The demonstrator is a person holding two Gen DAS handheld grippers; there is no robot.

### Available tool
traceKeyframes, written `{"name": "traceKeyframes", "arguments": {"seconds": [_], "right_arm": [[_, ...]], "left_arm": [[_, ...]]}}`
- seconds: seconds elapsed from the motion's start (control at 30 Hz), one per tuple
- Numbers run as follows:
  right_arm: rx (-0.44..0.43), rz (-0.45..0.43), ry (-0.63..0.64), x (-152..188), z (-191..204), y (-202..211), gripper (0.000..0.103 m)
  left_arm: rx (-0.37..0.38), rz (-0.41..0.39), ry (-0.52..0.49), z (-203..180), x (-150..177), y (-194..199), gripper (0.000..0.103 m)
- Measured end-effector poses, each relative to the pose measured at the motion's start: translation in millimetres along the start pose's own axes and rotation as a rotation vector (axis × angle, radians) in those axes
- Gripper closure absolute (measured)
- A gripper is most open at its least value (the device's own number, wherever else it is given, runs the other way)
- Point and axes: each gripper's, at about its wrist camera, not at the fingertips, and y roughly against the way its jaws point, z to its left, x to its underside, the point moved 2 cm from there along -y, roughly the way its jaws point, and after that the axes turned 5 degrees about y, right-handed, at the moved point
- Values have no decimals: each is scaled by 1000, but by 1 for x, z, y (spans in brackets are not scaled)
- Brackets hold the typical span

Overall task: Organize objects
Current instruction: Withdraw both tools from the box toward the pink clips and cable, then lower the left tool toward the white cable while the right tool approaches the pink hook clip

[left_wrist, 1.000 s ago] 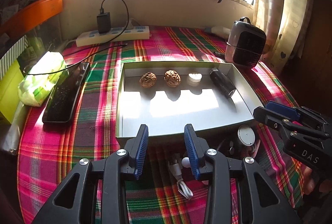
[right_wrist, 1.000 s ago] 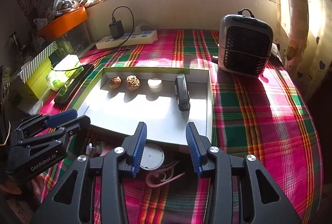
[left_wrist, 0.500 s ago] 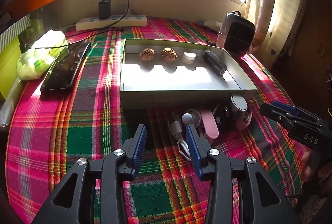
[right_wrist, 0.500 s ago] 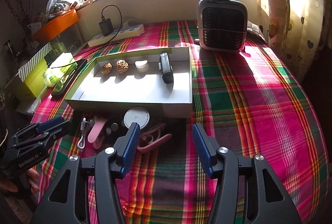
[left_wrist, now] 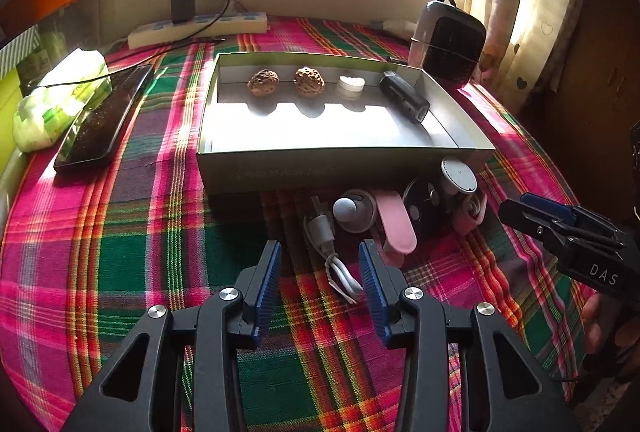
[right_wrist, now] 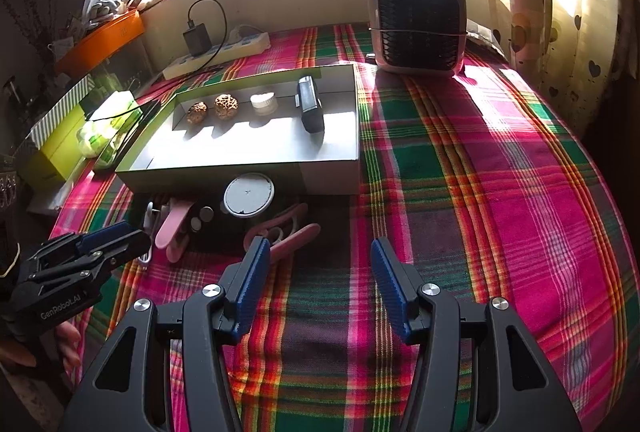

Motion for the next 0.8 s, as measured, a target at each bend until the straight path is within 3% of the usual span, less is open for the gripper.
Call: {"name": "traceKeyframes", "arguments": {"seconds": [0.4,0.47,0.6,0.8], "right_arm": [[-96,3,56,-1,19,-11,49],[-91,4,77,-2,24,-14,49],[-76,14,93,-2,27,-20,42],[-20,31,95,-2,27,-26,41]], "left_arm": [[-59,-11,-28,-1,-1,-6,65],[-87,-17,-27,1,-2,-7,65],[-74,-15,-1,7,-5,-6,65],[-81,-22,5,9,-6,-7,65]]}}
